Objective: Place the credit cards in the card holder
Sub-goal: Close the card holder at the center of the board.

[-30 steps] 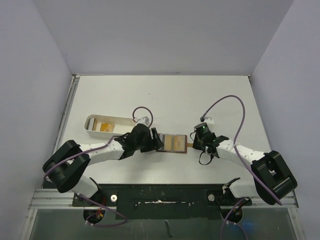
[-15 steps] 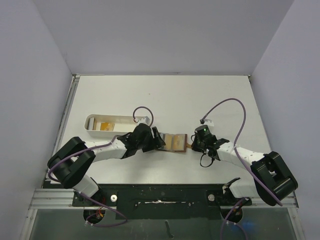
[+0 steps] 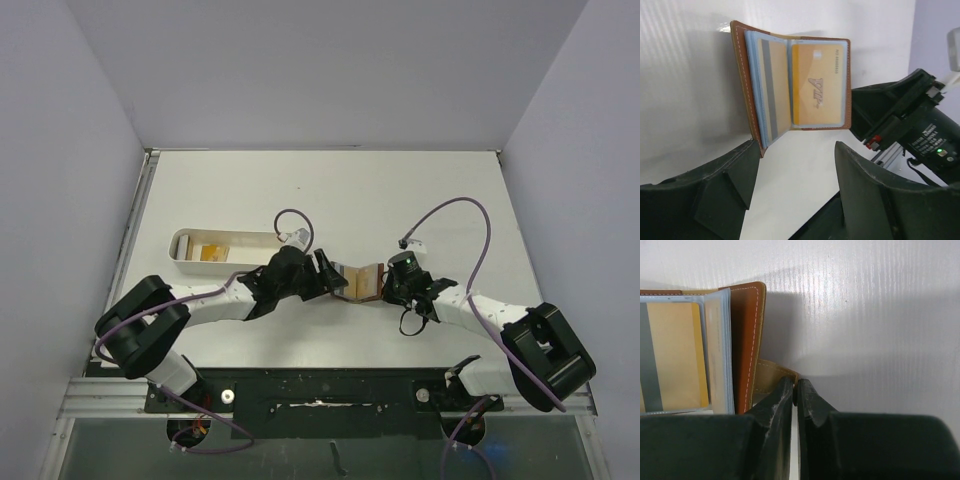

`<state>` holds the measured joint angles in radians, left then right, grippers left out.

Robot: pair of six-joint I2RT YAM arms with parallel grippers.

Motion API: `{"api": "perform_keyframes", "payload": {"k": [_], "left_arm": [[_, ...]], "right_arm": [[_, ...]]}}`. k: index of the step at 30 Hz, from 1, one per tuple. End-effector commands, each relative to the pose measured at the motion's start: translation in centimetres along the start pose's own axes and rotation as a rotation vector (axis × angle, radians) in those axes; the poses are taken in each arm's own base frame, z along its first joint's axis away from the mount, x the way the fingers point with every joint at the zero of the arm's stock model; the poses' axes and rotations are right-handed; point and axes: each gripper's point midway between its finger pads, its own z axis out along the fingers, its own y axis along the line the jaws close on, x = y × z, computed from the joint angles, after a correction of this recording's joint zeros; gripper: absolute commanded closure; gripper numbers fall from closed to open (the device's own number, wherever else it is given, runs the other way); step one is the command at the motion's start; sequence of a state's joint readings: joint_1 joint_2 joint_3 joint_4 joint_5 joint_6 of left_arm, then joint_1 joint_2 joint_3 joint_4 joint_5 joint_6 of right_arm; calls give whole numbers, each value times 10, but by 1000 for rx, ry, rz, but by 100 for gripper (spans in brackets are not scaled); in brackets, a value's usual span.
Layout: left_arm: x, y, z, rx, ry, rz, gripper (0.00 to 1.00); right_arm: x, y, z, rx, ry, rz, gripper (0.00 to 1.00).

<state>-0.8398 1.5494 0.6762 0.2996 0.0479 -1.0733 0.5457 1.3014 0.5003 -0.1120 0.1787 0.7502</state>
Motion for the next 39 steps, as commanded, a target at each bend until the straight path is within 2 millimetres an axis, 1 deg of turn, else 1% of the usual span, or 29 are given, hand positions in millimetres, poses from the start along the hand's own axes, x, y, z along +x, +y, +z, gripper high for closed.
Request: {"api": "perform_keyframes", "payload": {"k": [1,7,11,14,19,24,27,30,33,34,36,39], "left_arm": [[-20,-73,-7,234,-50,-2,41],[-17,-92,-7,291,-44,35,42],[-12,-97,-1,319,-28,52,42],[-6,-99,5,336,-9,62,43],[-2,-94,13,318,9,81,44],[-6,-94,12,289,9,124,45],[-17,-82,8,168,-16,219,43],[-27,-59,-2,26,-42,304,35],[-34,-34,-14,-94,-50,339,30],[-35,-26,-18,-122,-52,344,29],[-36,-18,-26,-143,-55,344,27],[-34,-3,-32,-175,-64,328,25]], "right_arm": [[-9,13,-3,-52,-43,22,100],[-8,12,-5,-56,-51,31,100],[-8,15,-5,-73,-54,37,100],[-10,16,-5,-83,-65,47,100],[-14,13,-5,-102,-96,81,100],[-18,11,-1,-129,-95,103,100],[-16,9,0,-122,-88,103,100],[-16,7,0,-117,-91,95,100],[-15,7,0,-118,-89,93,100],[-15,7,0,-118,-87,94,100],[-13,6,2,-118,-82,94,100],[-10,3,5,-102,-67,94,100]]}}
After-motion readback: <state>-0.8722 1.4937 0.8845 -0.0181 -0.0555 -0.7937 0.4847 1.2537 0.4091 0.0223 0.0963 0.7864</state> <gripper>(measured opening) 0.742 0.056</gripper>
